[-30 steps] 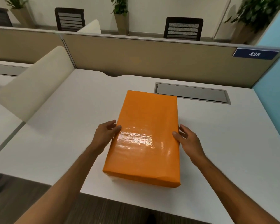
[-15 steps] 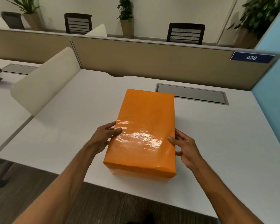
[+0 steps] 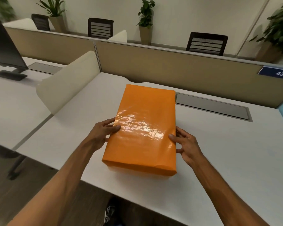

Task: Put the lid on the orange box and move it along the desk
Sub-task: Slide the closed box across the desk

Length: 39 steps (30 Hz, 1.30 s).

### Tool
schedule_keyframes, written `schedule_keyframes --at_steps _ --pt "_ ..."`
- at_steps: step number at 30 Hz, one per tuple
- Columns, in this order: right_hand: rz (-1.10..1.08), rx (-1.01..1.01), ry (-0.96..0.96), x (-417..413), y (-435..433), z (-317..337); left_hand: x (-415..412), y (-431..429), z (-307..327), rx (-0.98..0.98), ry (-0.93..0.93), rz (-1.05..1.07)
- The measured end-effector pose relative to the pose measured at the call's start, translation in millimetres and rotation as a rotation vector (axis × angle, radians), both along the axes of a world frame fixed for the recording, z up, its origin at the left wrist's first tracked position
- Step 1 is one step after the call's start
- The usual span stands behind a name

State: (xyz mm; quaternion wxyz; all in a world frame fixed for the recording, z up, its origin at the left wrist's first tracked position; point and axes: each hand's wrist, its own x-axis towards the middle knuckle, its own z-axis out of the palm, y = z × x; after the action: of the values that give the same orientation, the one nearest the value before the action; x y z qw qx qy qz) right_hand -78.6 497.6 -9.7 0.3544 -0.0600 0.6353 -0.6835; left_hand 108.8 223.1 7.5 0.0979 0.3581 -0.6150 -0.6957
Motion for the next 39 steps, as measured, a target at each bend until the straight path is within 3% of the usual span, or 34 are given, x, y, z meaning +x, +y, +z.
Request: schedule_keyframes --at_steps 25,39 --pt "-0.123 0.036 -0.006 -21.3 -375.0 -8.5 -58.4 -387.5 -4.4 -0.075 -0.096 -0.043" --pt "-0.117 0.061 0.036 -64.8 -489.7 -29.0 -115.5 -496.6 -15.7 -0.136 -0.15 -0.068"
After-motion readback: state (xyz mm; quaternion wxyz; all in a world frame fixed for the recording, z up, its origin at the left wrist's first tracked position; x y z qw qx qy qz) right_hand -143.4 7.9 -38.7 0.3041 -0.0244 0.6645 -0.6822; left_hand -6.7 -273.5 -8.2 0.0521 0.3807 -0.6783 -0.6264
